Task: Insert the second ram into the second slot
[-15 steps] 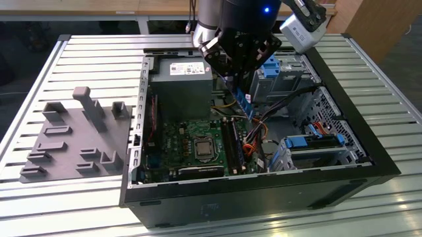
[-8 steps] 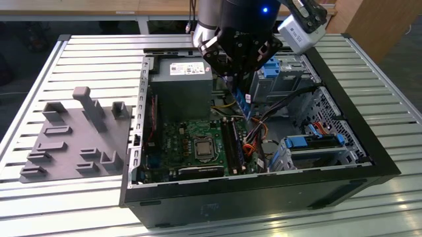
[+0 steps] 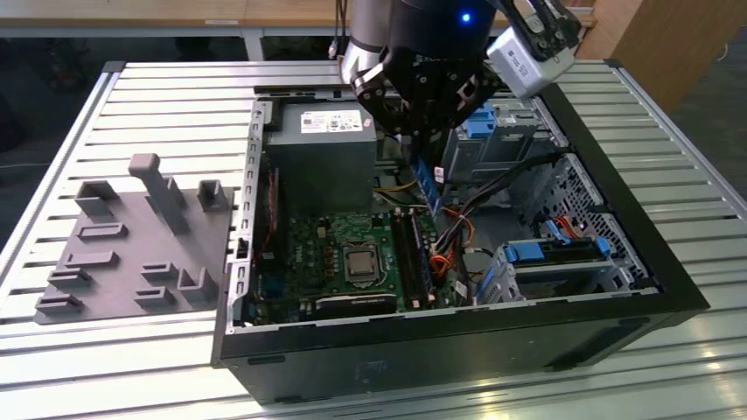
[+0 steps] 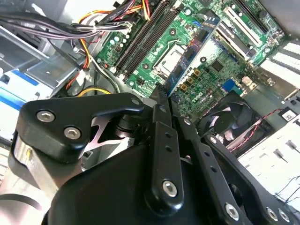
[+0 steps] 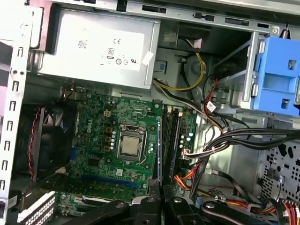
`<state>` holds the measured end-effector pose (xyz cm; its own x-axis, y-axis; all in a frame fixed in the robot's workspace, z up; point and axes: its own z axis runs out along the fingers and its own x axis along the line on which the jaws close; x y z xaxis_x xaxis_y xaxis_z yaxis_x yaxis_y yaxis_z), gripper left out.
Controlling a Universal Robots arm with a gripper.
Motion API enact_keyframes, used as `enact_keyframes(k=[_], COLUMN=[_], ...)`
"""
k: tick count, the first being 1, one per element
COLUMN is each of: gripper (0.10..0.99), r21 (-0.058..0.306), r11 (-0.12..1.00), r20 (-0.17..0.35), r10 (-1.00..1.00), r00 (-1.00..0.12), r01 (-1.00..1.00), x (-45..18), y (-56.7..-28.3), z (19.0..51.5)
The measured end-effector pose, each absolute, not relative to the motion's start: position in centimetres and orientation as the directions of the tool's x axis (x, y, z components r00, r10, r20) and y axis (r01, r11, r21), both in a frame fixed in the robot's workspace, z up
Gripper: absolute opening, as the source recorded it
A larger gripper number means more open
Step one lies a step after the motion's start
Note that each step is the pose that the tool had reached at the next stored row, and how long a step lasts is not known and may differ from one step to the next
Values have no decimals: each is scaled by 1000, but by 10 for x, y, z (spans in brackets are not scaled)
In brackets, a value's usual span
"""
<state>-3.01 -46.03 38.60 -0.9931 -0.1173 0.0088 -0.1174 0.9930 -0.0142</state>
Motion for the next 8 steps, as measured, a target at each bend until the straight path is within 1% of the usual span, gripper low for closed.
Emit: enact_keyframes(k=[8], gripper=[137], r21=[-28], r11=[999], r20=[10], r10=[-45], r00=[-999], r01=[-45], x=[-30], y=[-460], z=[386])
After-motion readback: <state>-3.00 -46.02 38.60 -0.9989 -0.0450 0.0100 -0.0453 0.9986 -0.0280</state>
